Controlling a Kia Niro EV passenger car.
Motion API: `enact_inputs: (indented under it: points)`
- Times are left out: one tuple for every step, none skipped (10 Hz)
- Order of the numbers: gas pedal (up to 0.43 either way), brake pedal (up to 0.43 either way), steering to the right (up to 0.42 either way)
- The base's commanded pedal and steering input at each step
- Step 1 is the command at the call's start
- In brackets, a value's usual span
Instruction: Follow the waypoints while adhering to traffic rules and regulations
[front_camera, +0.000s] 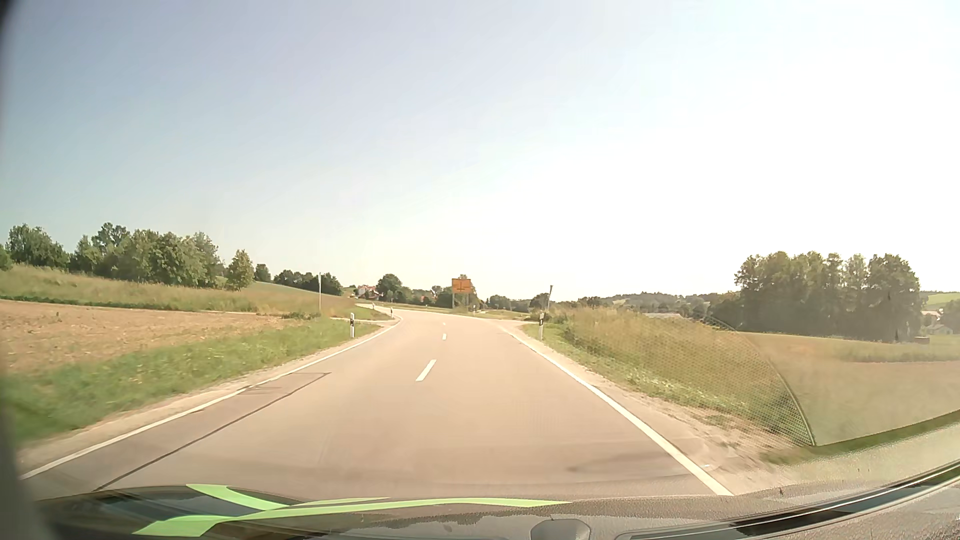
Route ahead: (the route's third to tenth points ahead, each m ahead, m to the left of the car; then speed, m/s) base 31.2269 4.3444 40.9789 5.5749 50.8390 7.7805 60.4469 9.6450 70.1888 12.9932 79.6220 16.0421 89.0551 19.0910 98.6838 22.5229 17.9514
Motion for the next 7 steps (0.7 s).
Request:
enact_inputs:
  points:
    - [0.15, 0.0, -0.027]
    - [0.169, 0.0, -0.027]
    - [0.189, 0.0, -0.027]
    - [0.209, 0.0, -0.027]
    - [0.22, 0.0, -0.027]
    - [0.24, 0.0, -0.027]
    - [0.248, 0.0, -0.027]
